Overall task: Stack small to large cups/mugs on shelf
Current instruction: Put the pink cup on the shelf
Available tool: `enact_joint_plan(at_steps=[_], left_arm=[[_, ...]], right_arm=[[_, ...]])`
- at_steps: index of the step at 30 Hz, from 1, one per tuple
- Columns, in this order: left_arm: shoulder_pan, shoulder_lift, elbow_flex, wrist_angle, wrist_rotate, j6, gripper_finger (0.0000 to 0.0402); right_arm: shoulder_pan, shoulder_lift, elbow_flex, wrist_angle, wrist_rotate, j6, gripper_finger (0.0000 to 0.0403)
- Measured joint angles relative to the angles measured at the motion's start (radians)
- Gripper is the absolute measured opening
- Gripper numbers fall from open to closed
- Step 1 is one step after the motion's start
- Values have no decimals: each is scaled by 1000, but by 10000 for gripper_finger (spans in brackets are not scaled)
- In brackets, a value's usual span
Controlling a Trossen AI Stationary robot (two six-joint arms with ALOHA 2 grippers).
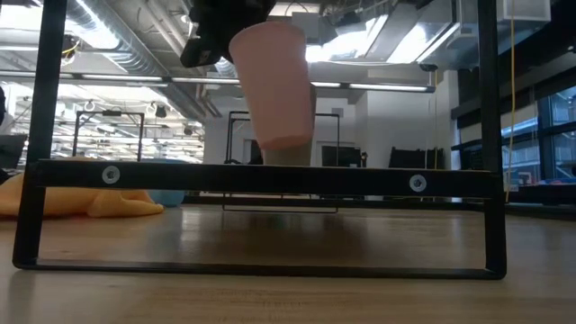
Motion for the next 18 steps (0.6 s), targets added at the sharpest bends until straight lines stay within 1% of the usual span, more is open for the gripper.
enact_joint_plan(at_steps=[10,18], left_arm=[[-5,-1,0,8,-34,-48,0],[-33,3,0,14,-54,-91,4]], right_arm=[[0,0,0,2,0,-19,117],[0,0,0,2,0,-23,117]])
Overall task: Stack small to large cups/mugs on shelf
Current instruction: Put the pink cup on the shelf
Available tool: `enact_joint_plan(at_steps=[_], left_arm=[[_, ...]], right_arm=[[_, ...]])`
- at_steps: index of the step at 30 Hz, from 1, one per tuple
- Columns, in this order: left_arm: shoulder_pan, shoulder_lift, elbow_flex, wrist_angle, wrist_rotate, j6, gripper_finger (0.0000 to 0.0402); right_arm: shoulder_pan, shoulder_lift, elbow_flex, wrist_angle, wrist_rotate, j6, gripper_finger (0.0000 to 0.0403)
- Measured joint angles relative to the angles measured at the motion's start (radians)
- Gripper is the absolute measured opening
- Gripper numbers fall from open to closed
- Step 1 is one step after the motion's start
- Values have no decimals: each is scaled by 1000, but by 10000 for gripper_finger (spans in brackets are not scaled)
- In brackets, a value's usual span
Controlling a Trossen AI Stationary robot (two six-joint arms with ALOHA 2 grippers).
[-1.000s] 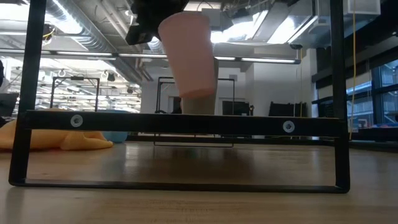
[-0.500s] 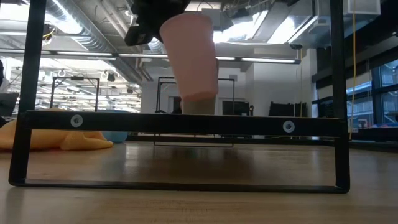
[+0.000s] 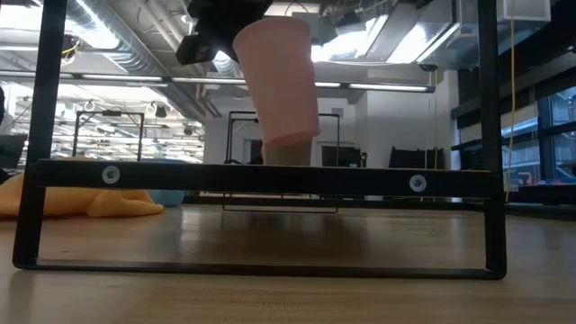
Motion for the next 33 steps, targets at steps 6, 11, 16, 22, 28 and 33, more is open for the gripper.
enact_joint_plan(at_steps=[6,11,16,22,28,33], left_arm=[[0,0,0,0,-16,-11,5],[1,0,0,-1,-32,-22,6],[0,0,0,-2,-33,-28,6],[2,1,0,-5,-33,-24,7],[7,36,0,-7,-7,-21,7],[-1,61,0,5,4,-9,7]], right_arm=[[0,0,0,0,0,-4,117],[0,0,0,0,0,-9,117],[0,0,0,10,0,-23,117],[0,0,0,15,0,-26,117],[0,0,0,14,0,-26,117],[0,0,0,14,-1,-26,117]])
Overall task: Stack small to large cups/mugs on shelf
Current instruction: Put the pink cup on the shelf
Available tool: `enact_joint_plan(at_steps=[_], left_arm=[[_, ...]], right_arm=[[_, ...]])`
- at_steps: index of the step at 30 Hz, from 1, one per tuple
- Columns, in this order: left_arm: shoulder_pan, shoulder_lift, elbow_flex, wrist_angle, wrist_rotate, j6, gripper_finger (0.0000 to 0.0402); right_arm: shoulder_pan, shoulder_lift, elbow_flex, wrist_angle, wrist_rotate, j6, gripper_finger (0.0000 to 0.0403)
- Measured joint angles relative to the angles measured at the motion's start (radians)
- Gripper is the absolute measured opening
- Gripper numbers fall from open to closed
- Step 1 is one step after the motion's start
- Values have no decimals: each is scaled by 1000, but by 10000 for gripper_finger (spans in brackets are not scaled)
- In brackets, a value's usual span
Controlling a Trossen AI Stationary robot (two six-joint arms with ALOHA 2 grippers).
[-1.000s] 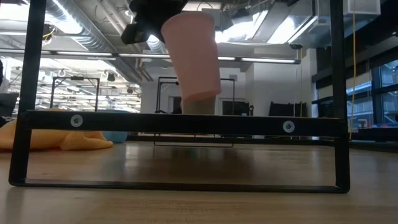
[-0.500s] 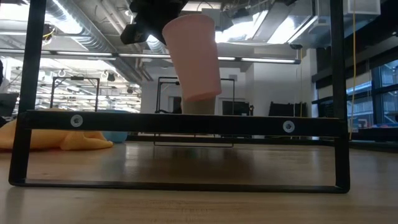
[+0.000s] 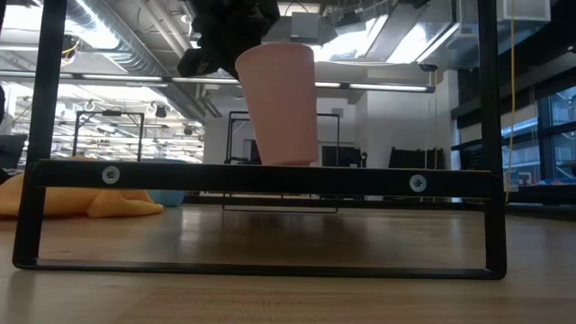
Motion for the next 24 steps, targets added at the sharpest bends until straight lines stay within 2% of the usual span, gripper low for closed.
enact_joint_plan(at_steps=[24], left_arm=[[46,11,0,-24,7,27,6]], right_arm=[[0,0,0,-3,-3,-21,117]])
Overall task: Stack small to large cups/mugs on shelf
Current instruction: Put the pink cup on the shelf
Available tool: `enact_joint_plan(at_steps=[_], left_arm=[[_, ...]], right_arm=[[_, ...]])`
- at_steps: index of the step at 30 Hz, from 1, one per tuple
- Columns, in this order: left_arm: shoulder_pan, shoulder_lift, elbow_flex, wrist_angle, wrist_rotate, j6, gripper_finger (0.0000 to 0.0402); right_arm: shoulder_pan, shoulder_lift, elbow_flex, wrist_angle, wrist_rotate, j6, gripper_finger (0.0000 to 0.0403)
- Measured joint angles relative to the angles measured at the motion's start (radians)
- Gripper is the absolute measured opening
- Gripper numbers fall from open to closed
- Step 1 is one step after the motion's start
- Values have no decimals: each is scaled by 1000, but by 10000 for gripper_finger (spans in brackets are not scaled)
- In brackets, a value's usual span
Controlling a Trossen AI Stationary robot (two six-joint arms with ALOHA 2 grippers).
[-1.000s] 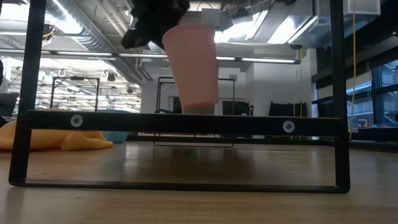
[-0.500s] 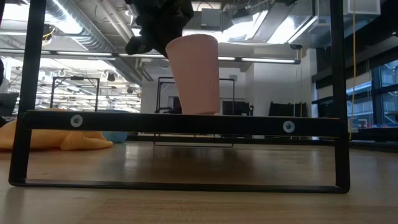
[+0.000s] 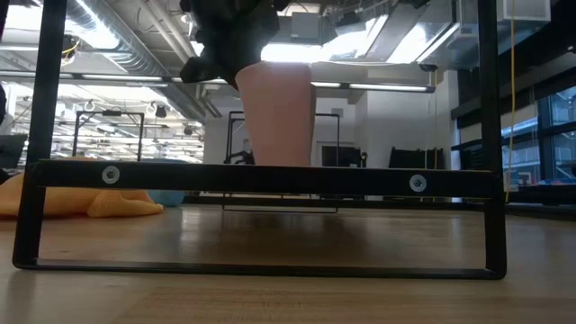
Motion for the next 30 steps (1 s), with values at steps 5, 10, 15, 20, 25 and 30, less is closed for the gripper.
enact_joint_plan(at_steps=[5,10,15,20,25,30], left_arm=[[8,0,0,7,9,6,10],[6,11,0,12,17,7,10],[5,10,0,18,17,6,11],[4,10,0,18,17,8,11],[5,10,0,18,-4,15,12],[5,10,0,18,-6,7,12]], right_arm=[[0,0,0,0,1,0,117],[0,0,0,0,3,0,117],[0,0,0,-1,3,1,117],[0,0,0,-2,3,1,117],[0,0,0,-2,3,1,117],[0,0,0,-3,3,1,117]])
